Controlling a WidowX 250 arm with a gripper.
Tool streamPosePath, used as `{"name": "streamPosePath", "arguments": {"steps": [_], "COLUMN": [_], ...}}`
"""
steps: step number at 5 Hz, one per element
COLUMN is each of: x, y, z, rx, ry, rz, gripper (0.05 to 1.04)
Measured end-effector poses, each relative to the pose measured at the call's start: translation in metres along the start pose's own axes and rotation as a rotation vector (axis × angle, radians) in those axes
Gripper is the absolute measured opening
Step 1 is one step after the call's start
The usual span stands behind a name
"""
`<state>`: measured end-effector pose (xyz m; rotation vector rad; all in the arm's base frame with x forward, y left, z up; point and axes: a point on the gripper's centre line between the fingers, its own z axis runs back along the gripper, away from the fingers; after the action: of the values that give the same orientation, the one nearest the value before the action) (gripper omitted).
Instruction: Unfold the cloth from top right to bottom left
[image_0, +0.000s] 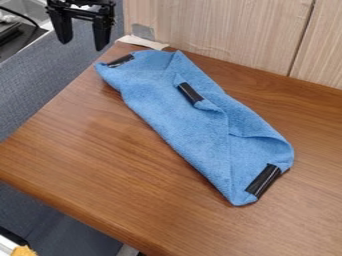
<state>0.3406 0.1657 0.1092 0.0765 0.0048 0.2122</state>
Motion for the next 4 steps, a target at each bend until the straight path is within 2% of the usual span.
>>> {"name": "streamPosePath", "arguments": {"steps": [1, 2, 3, 4], "x": [-0.002, -0.005, -0.006, -0.007], "y": [-0.002, -0.024, -0.055, -0.081], "z": [-0.012, -0.021, -0.025, -0.022], "rx": [-0.007, -0.007, -0.025, -0.058], "ry": [0.034, 0.06, 0.075, 0.052], "rz": [0.002, -0.027, -0.113, -0.198], "gripper": [1.0, 1.0, 1.0, 1.0]}}
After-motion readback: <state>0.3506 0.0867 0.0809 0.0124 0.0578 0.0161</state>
